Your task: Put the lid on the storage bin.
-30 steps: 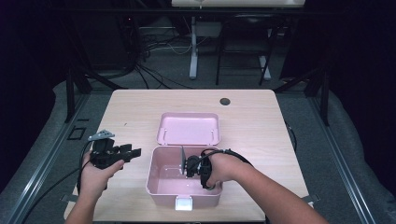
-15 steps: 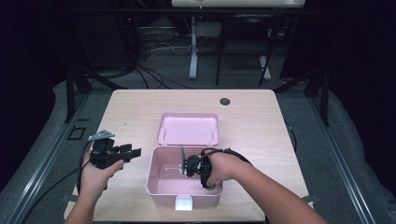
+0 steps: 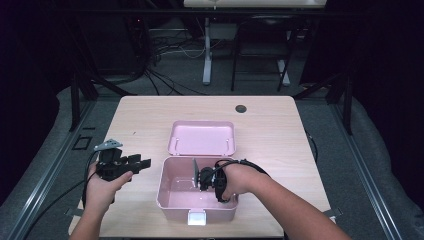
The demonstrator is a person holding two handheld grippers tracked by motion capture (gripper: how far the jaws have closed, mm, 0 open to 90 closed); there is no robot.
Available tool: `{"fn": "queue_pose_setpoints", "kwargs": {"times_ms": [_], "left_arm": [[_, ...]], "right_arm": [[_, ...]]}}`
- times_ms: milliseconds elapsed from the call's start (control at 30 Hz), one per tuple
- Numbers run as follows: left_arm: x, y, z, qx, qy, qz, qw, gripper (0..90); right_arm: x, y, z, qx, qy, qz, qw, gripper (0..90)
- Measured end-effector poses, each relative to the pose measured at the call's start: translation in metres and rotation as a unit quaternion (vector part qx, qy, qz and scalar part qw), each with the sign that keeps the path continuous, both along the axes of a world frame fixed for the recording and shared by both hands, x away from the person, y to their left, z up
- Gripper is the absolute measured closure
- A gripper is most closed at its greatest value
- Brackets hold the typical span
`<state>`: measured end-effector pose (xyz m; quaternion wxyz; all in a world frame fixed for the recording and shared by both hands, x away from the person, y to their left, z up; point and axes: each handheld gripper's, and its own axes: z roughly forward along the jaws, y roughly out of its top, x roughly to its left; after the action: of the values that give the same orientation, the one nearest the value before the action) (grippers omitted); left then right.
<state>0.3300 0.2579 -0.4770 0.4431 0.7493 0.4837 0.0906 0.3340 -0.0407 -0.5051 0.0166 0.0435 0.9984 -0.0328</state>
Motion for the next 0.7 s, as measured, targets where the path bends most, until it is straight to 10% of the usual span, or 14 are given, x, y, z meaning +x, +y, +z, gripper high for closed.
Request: {"fn": "queue_pose_setpoints", "kwargs": {"times_ms": [700], "left_arm": [[0.001, 0.001, 0.0, 0.0, 0.002, -0.001, 1.0, 45.5]], "right_arm": [[0.0, -0.003, 0.012, 0.011, -0.015, 0.0, 0.9998, 46.8]]}}
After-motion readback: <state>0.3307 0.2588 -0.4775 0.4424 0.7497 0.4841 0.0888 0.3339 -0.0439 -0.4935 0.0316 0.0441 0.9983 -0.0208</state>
